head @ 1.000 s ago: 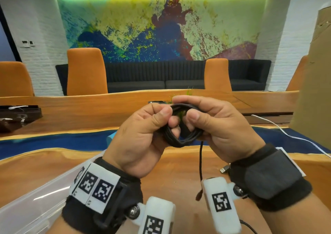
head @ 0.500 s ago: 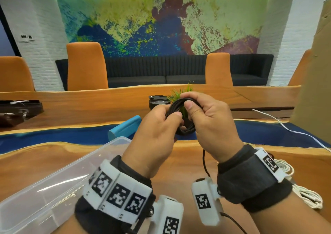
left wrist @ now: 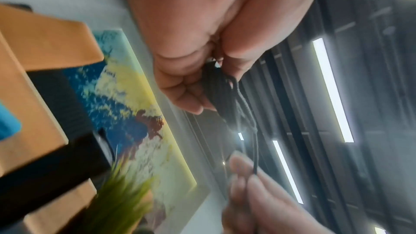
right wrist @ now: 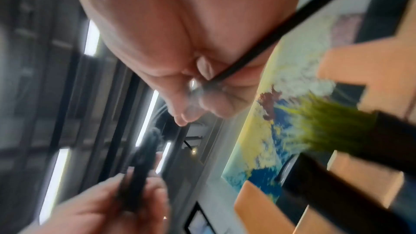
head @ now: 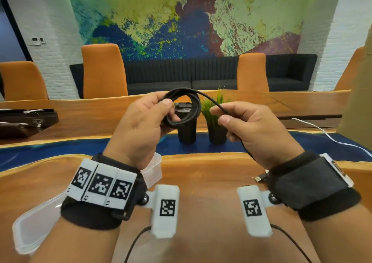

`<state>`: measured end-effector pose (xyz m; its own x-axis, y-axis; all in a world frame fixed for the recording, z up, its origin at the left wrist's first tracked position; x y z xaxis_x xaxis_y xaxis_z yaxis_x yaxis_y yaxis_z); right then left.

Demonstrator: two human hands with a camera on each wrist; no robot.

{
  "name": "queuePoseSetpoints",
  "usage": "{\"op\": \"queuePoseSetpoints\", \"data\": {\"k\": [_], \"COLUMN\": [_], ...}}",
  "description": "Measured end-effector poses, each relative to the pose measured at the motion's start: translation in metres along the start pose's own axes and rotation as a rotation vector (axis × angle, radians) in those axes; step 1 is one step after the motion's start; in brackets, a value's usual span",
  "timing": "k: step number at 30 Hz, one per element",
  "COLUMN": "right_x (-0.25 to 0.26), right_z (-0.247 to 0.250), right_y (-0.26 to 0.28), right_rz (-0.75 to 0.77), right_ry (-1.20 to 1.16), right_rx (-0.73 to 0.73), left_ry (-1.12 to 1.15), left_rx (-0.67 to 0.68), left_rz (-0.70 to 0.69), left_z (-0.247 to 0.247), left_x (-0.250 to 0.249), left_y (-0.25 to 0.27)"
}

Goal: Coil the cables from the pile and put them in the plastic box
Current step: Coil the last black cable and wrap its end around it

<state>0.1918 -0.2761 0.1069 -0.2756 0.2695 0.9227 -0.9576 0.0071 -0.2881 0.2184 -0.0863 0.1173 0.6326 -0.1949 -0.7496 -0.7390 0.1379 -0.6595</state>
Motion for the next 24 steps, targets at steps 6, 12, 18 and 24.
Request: {"op": "queuePoseSetpoints", "data": {"k": [6,12,18,24], "right_x": [-0.036,-0.027,-0.012,-0.018], "right_z": [0.015,0.044,0.023,0.001], "right_y": [-0.018,-0.014,-0.008,-0.007], "right_rz": [-0.075,-0.155,-0.210,-0.278], "right_ry": [0.865,-0.051,-0.851,-0.888], "right_rx": [-0.222,-0.262,0.032,0.121], "left_ry": [0.153,0.067,0.170,0.338], "left_rx": [-0.027,0.088,0.177,0.190], "left_rz": [0.009,-0.030,-0.027,-0.013], "left_z": [0.000,-0.023,-0.036,-0.042], "left_x": [-0.011,-0.010,-0.014,-0.015], "left_y": [0.000,0.006,0.012,0.015]}}
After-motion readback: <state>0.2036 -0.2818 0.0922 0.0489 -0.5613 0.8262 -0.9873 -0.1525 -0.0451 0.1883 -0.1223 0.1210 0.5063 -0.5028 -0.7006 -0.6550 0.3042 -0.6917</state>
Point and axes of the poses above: each hand's wrist, its own y-axis away from the middle knuckle, its own z-axis out of the back of the hand, x = y × z, the point moved 9 cm from there along -y, towards the middle knuckle, and after that the axes turned 15 degrees about -z, right-handed, at the moved point
